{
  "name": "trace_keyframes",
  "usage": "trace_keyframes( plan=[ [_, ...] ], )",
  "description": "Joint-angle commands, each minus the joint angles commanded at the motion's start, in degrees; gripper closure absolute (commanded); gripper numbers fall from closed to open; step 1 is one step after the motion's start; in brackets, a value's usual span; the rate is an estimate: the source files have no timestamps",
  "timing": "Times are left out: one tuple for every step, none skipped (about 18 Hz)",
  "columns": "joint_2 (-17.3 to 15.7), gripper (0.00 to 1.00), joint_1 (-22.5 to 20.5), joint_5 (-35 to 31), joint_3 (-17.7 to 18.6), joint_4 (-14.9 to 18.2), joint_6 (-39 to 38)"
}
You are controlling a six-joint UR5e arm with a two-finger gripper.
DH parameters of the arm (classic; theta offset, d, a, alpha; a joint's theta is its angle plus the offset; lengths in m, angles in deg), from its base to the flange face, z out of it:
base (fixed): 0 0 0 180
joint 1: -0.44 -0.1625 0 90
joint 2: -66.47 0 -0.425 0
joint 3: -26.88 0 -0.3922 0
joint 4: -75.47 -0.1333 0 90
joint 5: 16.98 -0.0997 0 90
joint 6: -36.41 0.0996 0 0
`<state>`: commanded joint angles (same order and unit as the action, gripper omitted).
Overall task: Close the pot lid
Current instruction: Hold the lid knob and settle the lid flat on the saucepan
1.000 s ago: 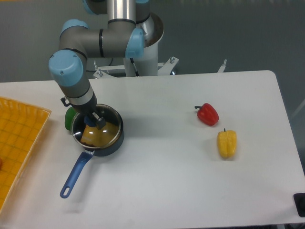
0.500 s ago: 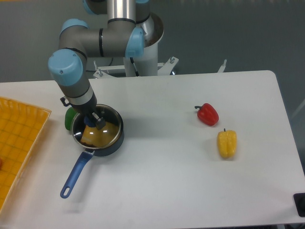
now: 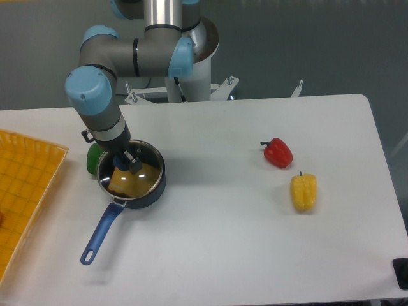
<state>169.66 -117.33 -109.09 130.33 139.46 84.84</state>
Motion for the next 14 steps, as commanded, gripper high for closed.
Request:
trace_keyframes(
  plan=[
    [0.09, 0.43, 0.0, 0.0, 0.09, 0.0, 0.0],
    [0.26, 0.43, 0.0, -0.17, 0.09, 0.0, 0.0],
    [0.26, 0.43, 0.0, -0.52, 0.09, 0.0, 0.0],
    [0.35, 0.43, 0.0, -0.53, 0.09, 0.0, 0.0],
    [0.35, 0.43, 0.0, -0.53, 0.0, 0.0, 0.0],
    [0.44, 0.43, 0.0, -0.62, 0.0, -0.09, 0.0],
    [0.61, 0.43, 0.0, -0.62, -0.09, 0.0, 0.0],
    [0.62, 0.43, 0.0, -0.62, -0.09, -0.09, 0.0],
    [0.7, 0.43, 0.0, -0.62, -0.09, 0.0, 0.0],
    [0.7, 0.42, 0.09, -0.7, -0.17, -0.09, -0.08],
    [0.7, 0.4, 0.0, -0.62, -0.18, -0.09, -0.09],
    [0.62, 0.38, 0.0, -0.62, -0.18, -0.09, -0.09],
    [0.62, 0.33, 0.0, -0.62, -0.18, 0.0, -0.17],
    [0.62, 0.26, 0.09, -0.62, -0.09, -0.09, -0.09]
  ],
)
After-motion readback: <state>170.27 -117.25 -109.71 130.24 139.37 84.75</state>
